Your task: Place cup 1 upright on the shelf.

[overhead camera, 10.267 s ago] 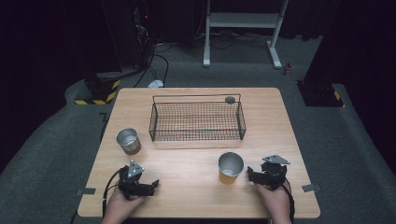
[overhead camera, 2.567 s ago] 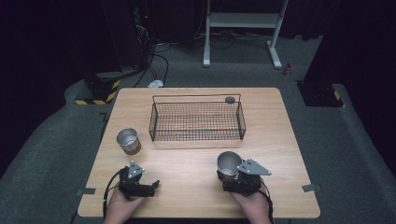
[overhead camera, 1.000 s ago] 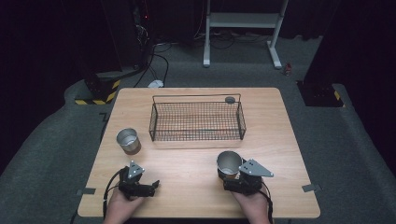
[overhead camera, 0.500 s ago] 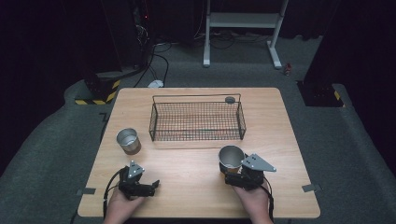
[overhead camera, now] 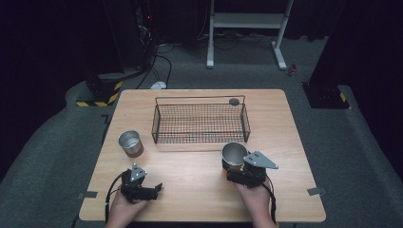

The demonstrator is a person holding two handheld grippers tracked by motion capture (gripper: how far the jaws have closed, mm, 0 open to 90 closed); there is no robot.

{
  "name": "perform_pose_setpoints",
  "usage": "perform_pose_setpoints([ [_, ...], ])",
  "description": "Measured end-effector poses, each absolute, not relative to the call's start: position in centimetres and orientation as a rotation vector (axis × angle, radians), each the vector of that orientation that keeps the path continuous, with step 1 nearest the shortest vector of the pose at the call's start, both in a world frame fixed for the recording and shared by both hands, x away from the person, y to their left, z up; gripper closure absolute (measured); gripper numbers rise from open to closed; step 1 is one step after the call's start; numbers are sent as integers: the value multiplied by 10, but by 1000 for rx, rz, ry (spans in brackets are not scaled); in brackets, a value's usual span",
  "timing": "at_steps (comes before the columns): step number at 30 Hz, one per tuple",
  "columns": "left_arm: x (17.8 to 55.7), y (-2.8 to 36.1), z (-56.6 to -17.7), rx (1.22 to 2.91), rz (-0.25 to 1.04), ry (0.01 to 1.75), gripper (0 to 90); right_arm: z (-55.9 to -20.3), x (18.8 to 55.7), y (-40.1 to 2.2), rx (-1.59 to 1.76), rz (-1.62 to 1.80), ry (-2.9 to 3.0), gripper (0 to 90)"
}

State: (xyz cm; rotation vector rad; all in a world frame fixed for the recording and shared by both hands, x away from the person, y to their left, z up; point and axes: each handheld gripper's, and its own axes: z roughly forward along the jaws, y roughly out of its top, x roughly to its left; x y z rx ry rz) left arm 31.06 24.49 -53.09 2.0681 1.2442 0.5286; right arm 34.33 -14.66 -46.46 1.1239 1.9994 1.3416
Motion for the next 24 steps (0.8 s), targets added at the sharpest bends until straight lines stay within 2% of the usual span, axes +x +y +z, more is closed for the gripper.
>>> perform_pose_setpoints([
  [24,312,244,-531,2066,527,1250,6,-439,353,-145,1095,1363,1979,135],
])
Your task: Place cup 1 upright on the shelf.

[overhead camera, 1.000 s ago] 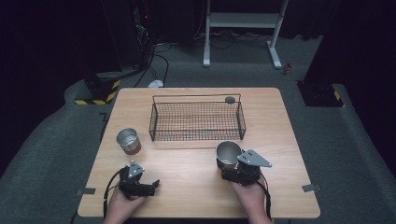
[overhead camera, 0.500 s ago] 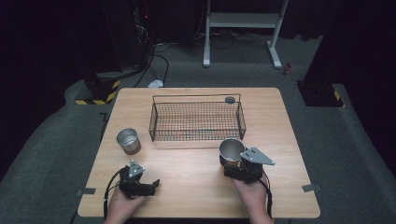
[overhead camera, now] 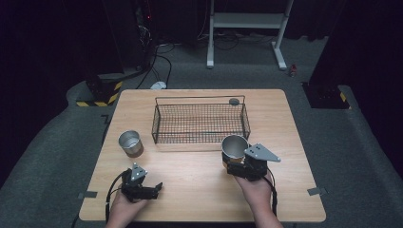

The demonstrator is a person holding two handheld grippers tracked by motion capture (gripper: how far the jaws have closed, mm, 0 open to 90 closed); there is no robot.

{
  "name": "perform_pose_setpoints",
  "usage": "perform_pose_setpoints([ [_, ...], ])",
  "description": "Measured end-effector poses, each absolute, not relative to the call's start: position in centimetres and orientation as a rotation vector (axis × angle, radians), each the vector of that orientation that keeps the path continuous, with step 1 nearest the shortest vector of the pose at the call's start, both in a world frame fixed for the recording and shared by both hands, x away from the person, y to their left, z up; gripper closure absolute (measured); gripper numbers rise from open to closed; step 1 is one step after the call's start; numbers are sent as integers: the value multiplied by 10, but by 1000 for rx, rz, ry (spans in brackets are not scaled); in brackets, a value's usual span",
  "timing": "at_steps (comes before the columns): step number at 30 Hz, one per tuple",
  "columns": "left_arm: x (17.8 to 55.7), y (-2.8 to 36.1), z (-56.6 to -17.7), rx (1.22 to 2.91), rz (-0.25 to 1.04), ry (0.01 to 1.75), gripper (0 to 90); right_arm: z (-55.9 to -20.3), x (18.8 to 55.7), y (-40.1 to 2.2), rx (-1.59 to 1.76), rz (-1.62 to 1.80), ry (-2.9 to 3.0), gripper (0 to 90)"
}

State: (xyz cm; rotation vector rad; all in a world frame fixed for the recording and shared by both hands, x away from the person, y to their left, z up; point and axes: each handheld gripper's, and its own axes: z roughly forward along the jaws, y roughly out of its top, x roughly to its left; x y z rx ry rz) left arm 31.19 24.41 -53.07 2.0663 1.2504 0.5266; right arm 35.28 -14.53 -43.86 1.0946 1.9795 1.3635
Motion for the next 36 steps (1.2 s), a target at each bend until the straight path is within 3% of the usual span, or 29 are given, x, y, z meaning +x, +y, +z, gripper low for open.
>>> perform_pose_setpoints([
  [36,312,244,-531,2082,523,1221,6,-401,400,-140,1132,1375,1877,135],
])
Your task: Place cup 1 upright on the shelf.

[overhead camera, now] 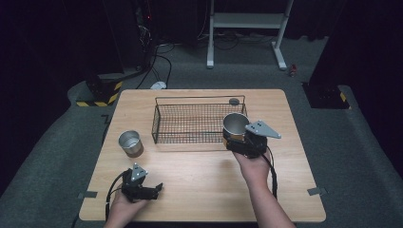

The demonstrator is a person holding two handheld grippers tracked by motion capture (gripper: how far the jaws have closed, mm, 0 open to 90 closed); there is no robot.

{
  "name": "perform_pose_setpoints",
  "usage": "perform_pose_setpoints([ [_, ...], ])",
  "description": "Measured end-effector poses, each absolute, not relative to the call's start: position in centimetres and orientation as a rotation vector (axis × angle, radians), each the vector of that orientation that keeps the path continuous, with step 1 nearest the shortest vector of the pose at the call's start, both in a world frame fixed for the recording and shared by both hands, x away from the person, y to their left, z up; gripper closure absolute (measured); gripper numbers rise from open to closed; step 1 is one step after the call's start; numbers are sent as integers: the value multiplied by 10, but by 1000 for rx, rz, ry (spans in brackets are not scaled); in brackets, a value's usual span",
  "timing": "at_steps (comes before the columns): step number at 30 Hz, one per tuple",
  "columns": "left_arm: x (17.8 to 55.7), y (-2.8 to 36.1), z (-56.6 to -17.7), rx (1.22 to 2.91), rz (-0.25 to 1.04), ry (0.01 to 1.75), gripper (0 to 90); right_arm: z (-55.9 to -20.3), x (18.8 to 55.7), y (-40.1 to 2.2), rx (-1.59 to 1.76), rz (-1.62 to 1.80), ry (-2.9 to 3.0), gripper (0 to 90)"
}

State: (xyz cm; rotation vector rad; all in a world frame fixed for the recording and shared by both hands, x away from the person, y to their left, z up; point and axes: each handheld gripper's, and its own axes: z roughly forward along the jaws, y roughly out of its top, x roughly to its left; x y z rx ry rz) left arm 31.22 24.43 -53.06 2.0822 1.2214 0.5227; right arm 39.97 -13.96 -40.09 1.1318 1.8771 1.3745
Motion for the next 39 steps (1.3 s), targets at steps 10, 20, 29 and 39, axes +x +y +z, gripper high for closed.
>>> perform_pose_setpoints([
  [10,312,244,-531,2083,522,1220,6,-401,419,-140,1150,1355,1845,135],
  [20,312,244,-531,2085,522,1219,6,-400,442,-133,1156,1327,1835,135],
  [29,312,245,-531,2088,519,1214,6,-397,459,-123,1147,1305,1842,135],
  [39,312,244,-531,2084,517,1216,6,-405,478,-117,1178,1289,1848,135],
])
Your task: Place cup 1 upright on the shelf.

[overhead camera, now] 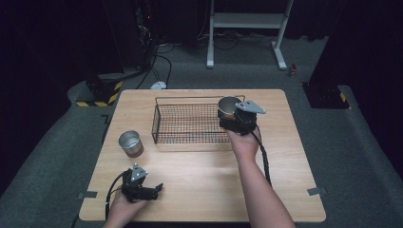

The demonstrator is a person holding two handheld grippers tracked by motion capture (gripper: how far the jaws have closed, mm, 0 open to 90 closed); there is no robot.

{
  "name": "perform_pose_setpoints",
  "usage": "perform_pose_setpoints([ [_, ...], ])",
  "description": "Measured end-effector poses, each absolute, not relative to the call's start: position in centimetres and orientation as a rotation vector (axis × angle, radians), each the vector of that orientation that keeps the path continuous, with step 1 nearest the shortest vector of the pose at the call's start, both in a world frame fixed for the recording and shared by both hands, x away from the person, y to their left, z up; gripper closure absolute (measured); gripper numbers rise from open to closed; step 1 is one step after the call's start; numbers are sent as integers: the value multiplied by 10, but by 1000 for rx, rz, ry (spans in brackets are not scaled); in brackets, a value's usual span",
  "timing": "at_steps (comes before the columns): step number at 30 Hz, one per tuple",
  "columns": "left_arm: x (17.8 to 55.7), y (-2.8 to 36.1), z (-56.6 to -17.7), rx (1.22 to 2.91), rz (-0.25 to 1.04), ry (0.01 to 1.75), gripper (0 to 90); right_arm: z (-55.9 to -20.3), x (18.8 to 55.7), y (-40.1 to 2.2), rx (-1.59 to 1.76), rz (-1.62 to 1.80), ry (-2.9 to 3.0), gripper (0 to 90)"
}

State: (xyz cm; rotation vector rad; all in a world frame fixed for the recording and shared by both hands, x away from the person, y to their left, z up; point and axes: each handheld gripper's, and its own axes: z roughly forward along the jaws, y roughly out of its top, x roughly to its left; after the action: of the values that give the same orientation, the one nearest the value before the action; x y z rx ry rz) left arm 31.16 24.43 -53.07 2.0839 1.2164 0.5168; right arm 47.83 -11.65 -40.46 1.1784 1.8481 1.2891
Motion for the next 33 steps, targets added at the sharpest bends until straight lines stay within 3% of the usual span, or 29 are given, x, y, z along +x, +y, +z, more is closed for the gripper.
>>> perform_pose_setpoints([
  [33,312,244,-531,2088,513,1213,3,-444,511,-97,1277,1143,1957,135],
])
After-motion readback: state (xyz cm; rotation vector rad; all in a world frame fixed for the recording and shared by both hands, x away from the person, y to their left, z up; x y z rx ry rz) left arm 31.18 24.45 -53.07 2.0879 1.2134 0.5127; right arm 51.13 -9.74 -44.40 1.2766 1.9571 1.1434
